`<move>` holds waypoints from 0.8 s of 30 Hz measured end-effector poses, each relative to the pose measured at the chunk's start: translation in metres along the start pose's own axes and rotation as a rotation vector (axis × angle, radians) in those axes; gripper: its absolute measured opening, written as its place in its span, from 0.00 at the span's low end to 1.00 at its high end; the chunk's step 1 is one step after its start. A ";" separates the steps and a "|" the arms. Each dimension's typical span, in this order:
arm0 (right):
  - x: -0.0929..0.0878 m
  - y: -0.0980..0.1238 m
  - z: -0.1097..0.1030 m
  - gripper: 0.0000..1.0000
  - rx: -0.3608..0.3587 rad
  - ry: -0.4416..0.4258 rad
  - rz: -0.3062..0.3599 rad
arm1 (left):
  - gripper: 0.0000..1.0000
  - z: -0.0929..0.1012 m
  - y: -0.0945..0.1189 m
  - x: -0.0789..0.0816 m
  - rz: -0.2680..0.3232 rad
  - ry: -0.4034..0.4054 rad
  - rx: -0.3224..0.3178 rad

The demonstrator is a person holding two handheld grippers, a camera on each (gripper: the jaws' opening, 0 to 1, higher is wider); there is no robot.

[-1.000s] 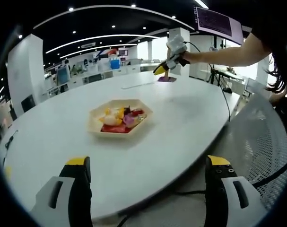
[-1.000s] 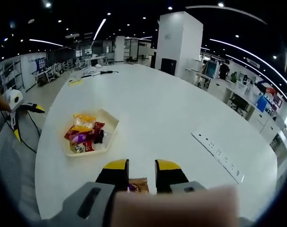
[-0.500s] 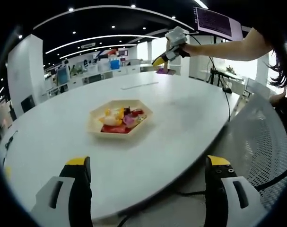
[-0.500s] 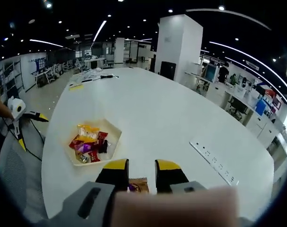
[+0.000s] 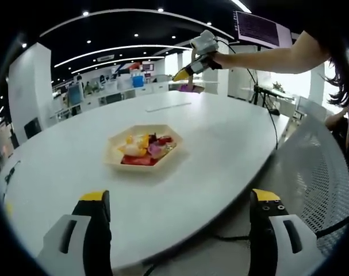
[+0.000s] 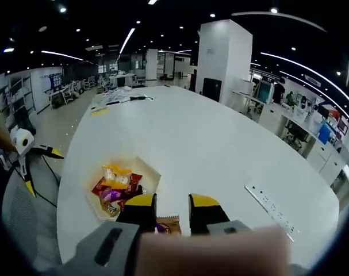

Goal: Place the target food into the container with the food tongs after gripping and lifting it, then release it inside without dropping or visibly crushing the food.

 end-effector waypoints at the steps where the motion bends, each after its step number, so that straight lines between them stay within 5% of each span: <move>1: 0.004 -0.003 -0.003 0.21 0.009 0.003 0.003 | 0.98 0.000 0.000 0.000 0.002 0.000 0.000; 14: 0.062 -0.042 -0.040 0.21 0.086 0.083 0.051 | 0.98 -0.001 0.002 0.002 0.035 0.000 0.015; 24: 0.089 -0.070 -0.065 0.21 0.157 0.122 0.071 | 0.98 -0.002 0.003 0.003 0.048 0.001 0.020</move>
Point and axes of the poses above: the point that each gripper's makers call its tool centre point, and the gripper's own axes: y roughly backward along the fingers, z roughly to its right, x roughly out of its top, the point moved 8 cm from there along y, roughly backward along the fingers, and after that the axes turned 13 degrees about -z, right-handed, at the moved point
